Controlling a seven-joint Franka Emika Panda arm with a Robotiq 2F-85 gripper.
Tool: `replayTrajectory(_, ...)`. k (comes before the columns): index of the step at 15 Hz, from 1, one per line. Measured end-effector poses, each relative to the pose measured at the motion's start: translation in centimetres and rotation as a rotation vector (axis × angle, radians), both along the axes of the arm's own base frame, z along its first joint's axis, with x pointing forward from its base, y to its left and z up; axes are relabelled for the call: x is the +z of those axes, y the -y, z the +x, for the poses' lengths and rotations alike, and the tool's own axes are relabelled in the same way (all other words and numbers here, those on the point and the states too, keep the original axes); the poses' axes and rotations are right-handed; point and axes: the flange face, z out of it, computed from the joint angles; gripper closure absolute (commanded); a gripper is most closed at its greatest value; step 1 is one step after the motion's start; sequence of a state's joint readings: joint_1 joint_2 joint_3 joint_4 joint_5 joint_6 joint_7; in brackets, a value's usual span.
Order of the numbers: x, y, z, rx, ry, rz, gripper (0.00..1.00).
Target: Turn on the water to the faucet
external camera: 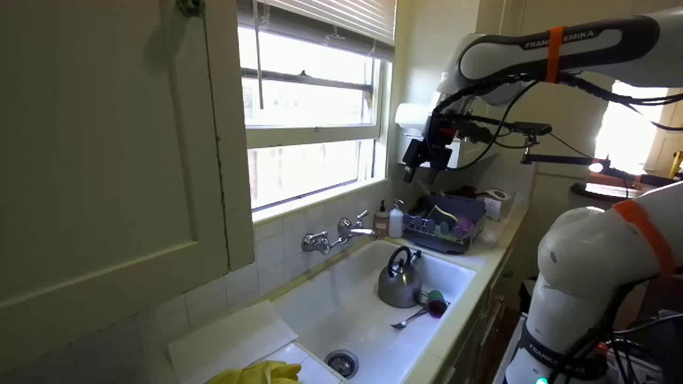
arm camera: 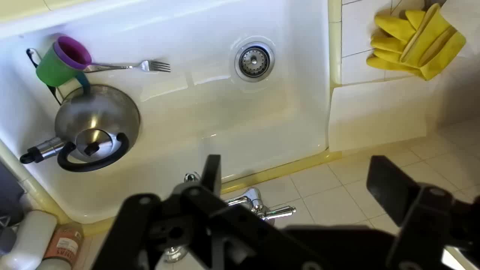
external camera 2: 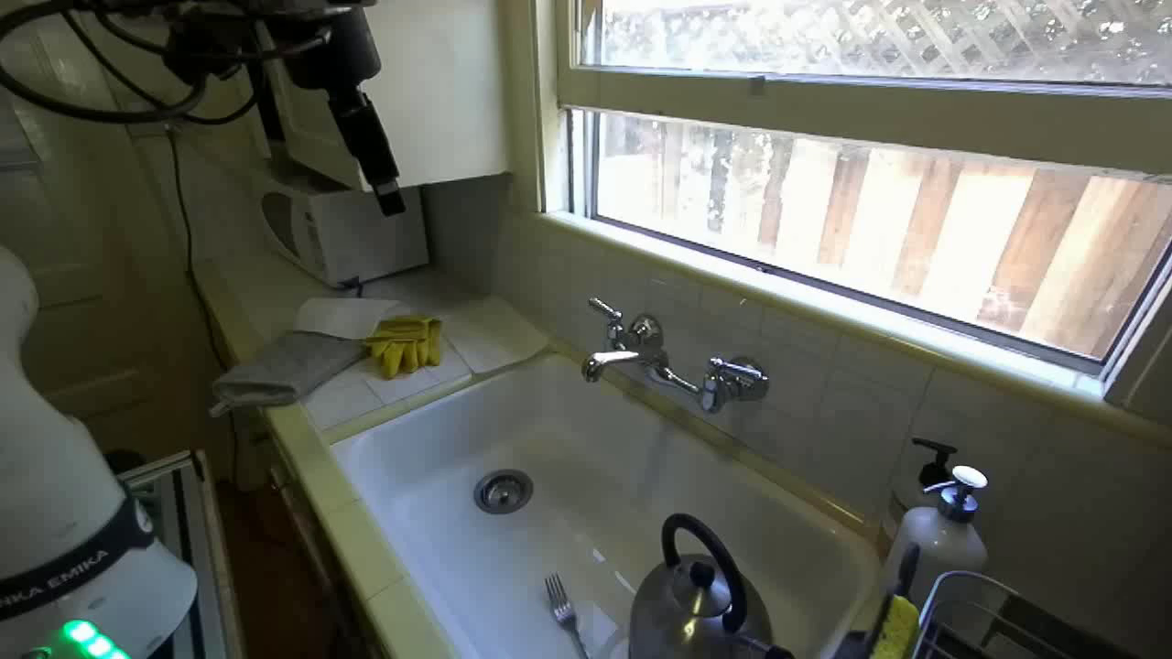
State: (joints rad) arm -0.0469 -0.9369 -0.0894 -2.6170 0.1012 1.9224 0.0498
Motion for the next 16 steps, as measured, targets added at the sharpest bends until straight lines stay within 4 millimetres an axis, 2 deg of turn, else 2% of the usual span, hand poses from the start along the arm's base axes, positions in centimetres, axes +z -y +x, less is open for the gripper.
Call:
replayTrajectory(11, -0.2, 0.0, 0.1, -0.012, -0.009, -0.002, 0.0)
replayTrajectory(13, -0.9, 0.4, 1.4, -0.096, -0.001, -0.026, 0.0)
replayTrajectory(16, -3.4, 0.6, 5.1, -0.182, 0.013, -0.071, 0.0)
